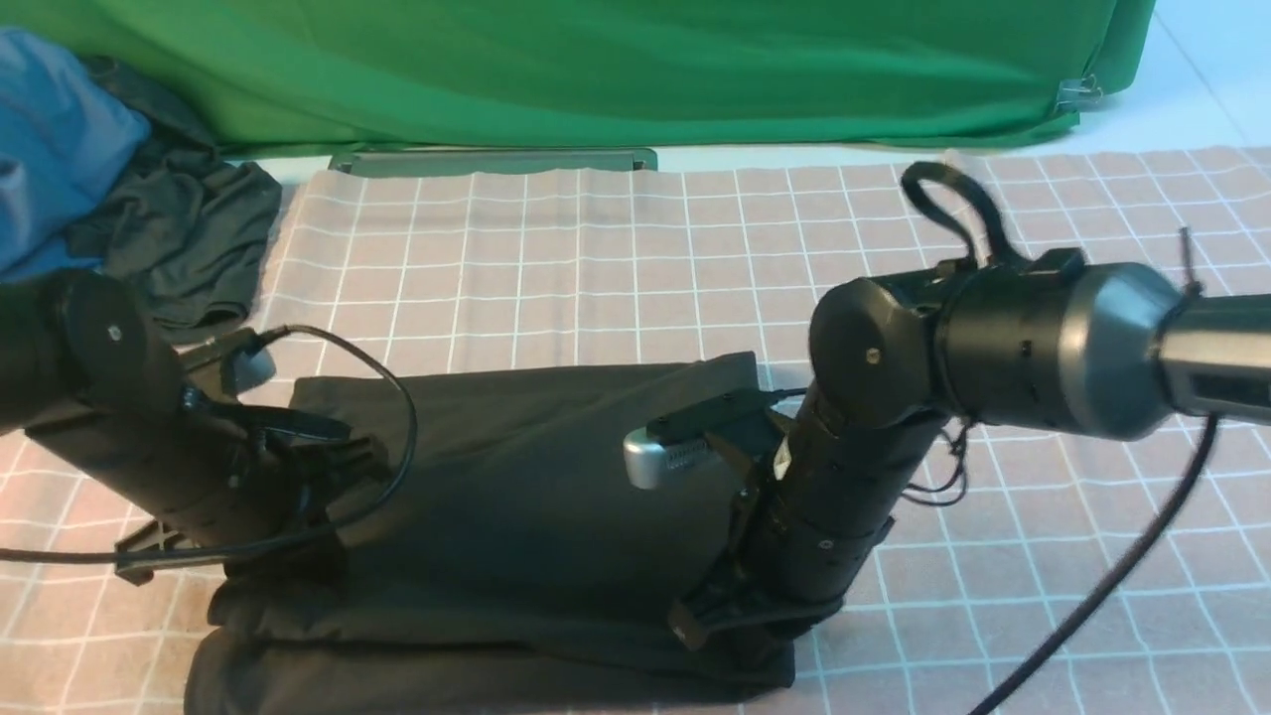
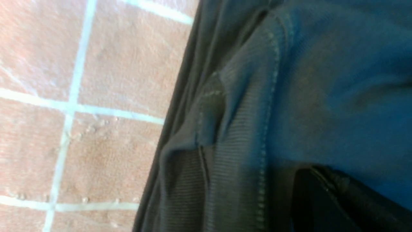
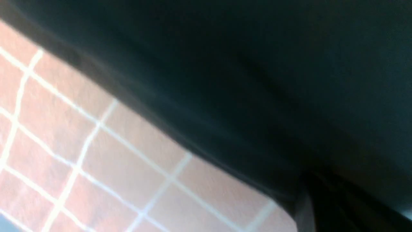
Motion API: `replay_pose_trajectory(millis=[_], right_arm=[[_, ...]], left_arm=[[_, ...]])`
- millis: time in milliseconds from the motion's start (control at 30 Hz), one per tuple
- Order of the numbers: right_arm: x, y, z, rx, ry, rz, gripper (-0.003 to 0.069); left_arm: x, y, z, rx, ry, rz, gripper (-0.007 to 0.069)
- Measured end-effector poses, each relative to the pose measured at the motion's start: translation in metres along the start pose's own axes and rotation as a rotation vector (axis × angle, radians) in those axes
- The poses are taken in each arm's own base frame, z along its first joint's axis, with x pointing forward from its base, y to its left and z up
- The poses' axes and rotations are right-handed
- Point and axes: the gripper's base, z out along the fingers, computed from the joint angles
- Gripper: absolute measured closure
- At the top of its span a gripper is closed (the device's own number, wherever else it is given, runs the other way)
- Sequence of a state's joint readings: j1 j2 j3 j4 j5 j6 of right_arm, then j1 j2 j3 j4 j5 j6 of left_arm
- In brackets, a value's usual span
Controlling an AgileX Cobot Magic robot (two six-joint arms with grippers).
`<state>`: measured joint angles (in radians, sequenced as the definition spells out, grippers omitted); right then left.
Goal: Fold a long-sleeved shirt over a pink coffee tablecloth.
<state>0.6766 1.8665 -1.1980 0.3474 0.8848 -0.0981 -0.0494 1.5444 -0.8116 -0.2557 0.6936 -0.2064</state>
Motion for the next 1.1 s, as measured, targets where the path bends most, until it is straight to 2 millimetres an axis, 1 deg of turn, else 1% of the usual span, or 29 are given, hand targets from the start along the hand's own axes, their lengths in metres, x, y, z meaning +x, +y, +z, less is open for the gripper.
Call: replay_pose_trajectory(millis=[67, 167, 200, 267, 300, 333, 367, 400, 433, 467, 500, 533, 567, 633, 667, 733, 800, 900, 933, 967, 1000, 1033, 1067, 1100], right_arm=[[0.004, 0.003, -0.023, 0.013, -0.050, -0.026, 0.0617], [0.011, 0.007, -0.066, 0.022, -0.166, -0.049, 0.0617], [0.016, 0.007, -0.089, 0.030, -0.231, -0.058, 0.0617], [0.030, 0.007, -0.129, 0.056, -0.351, -0.078, 0.0617], [0.037, 0.008, -0.146, 0.071, -0.408, -0.089, 0.0617], [0.043, 0.009, -0.158, 0.082, -0.454, -0.091, 0.0617], [0.056, 0.011, -0.183, 0.106, -0.552, -0.105, 0.0617], [0.066, 0.013, -0.199, 0.121, -0.621, -0.115, 0.0617], [0.082, 0.016, -0.221, 0.135, -0.722, -0.130, 0.0617], [0.088, 0.017, -0.228, 0.139, -0.753, -0.137, 0.0617], [0.112, 0.021, -0.255, 0.154, -0.895, -0.163, 0.0617], [0.125, 0.023, -0.267, 0.161, -0.960, -0.176, 0.0617], [0.137, 0.024, -0.277, 0.166, -1.026, -0.188, 0.0617], [0.172, 0.026, -0.298, 0.186, -1.179, -0.218, 0.0617], [0.181, 0.026, -0.302, 0.193, -1.223, -0.227, 0.0617], [0.213, 0.025, -0.309, 0.228, -1.348, -0.267, 0.0617], [0.237, 0.022, -0.309, 0.260, -1.439, -0.303, 0.0617], [0.268, 0.016, -0.293, 0.279, -1.568, -0.339, 0.0617], [0.270, 0.016, -0.292, 0.280, -1.574, -0.340, 0.0617], [0.283, 0.012, -0.283, 0.278, -1.626, -0.347, 0.0617], [0.290, 0.010, -0.277, 0.276, -1.655, -0.350, 0.0617], [0.291, 0.010, -0.276, 0.276, -1.660, -0.351, 0.0617], [0.300, 0.007, -0.266, 0.273, -1.694, -0.354, 0.0617], [0.304, 0.005, -0.261, 0.270, -1.712, -0.354, 0.0617]], left_arm=[[0.002, -0.002, -0.017, 0.022, -0.051, 0.011, 0.0612], [0.008, -0.005, -0.044, 0.057, -0.121, 0.028, 0.0612], [0.014, -0.006, -0.061, 0.078, -0.164, 0.039, 0.0612], [0.023, -0.006, -0.084, 0.107, -0.226, 0.061, 0.0612], [0.030, -0.006, -0.097, 0.124, -0.261, 0.072, 0.0612], [0.034, -0.006, -0.105, 0.134, -0.283, 0.078, 0.0612], [0.041, -0.005, -0.119, 0.154, -0.329, 0.089, 0.0612], [0.049, -0.004, -0.132, 0.176, -0.382, 0.099, 0.0612], [0.057, -0.003, -0.146, 0.199, -0.436, 0.109, 0.0612], [0.061, -0.003, -0.151, 0.208, -0.459, 0.113, 0.0612], [0.076, 0.000, -0.172, 0.245, -0.550, 0.129, 0.0612], [0.086, 0.003, -0.183, 0.268, -0.606, 0.139, 0.0612], [0.092, 0.004, -0.190, 0.281, -0.640, 0.144, 0.0612], [0.113, 0.010, -0.211, 0.329, -0.756, 0.158, 0.0612], [0.121, 0.012, -0.217, 0.346, -0.792, 0.160, 0.0612], [0.136, 0.016, -0.228, 0.390, -0.863, 0.144, 0.0612], [0.146, 0.020, -0.234, 0.417, -0.900, 0.133, 0.0612], [0.152, 0.022, -0.238, 0.434, -0.928, 0.130, 0.0612], [0.152, 0.022, -0.238, 0.435, -0.928, 0.128, 0.0612], [0.152, 0.022, -0.239, 0.436, -0.929, 0.128, 0.0612], [0.152, 0.022, -0.238, 0.436, -0.928, 0.125, 0.0612], [0.152, 0.022, -0.238, 0.436, -0.928, 0.125, 0.0612], [0.151, 0.022, -0.236, 0.436, -0.928, 0.122, 0.0612], [0.151, 0.022, -0.234, 0.435, -0.927, 0.119, 0.0612]])
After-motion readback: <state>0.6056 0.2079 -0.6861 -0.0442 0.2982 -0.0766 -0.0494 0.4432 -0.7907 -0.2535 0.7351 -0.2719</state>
